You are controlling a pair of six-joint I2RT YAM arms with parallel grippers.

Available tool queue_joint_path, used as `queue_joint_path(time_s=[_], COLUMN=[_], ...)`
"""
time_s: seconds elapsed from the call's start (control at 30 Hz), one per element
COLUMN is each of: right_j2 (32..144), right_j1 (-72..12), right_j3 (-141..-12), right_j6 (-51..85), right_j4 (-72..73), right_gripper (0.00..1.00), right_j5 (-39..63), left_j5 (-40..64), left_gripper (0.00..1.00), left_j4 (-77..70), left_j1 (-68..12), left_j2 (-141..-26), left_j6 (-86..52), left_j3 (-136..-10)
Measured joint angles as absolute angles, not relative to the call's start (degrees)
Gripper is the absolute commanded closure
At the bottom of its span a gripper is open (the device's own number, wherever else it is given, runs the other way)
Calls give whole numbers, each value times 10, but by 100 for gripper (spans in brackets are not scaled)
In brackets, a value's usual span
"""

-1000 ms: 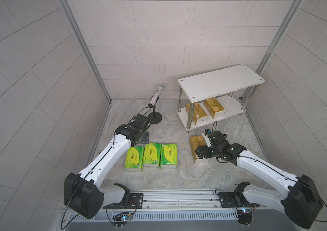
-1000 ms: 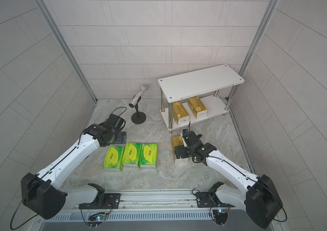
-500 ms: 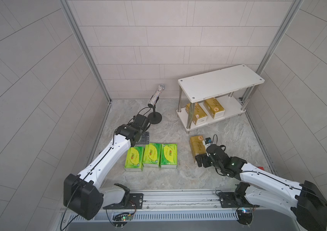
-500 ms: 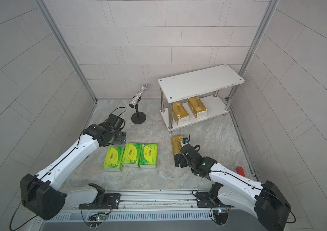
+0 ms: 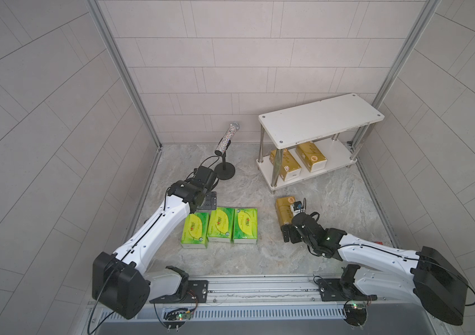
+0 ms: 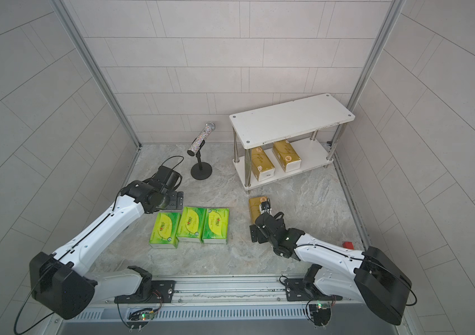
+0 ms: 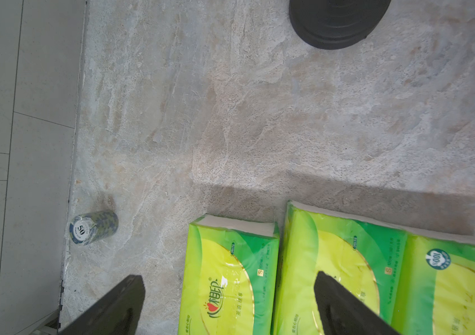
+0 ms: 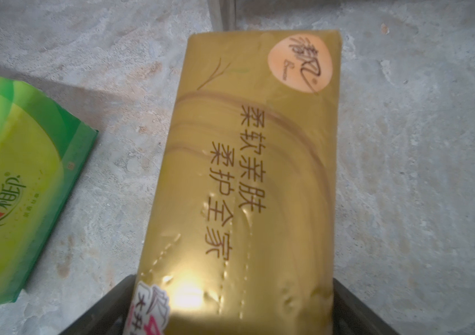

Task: Place the tissue boxes on the shelf by color
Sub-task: Pick up the box of tissues from the center of the board.

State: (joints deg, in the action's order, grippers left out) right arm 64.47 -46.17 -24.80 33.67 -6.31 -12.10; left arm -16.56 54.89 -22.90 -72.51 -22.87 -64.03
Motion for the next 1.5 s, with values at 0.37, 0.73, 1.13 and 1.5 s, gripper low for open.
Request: queue_joint_path(time_s=[0.37,0.73,1.13,1.5], right_j2=[683,703,563,374], right_j1=[-474,-474,-474,-371], right_j3=[-219,-211,-226,-271], right_j6=[330,333,354,427], right_j4=[20,51,-100,-333], right_gripper=[0,12,16,18], right_j5=[-157,-169,-177,-235], left_j5=[-166,-166,-168,-165], left_gripper=[0,0,0,0], left_j4=[548,547,547,545], left_j1=[-229,-229,-229,-229], left_j2=[-725,-725,-726,-731], left_j6=[-220,-215,-214,-214], left_j3=[-640,-640,-641,-648])
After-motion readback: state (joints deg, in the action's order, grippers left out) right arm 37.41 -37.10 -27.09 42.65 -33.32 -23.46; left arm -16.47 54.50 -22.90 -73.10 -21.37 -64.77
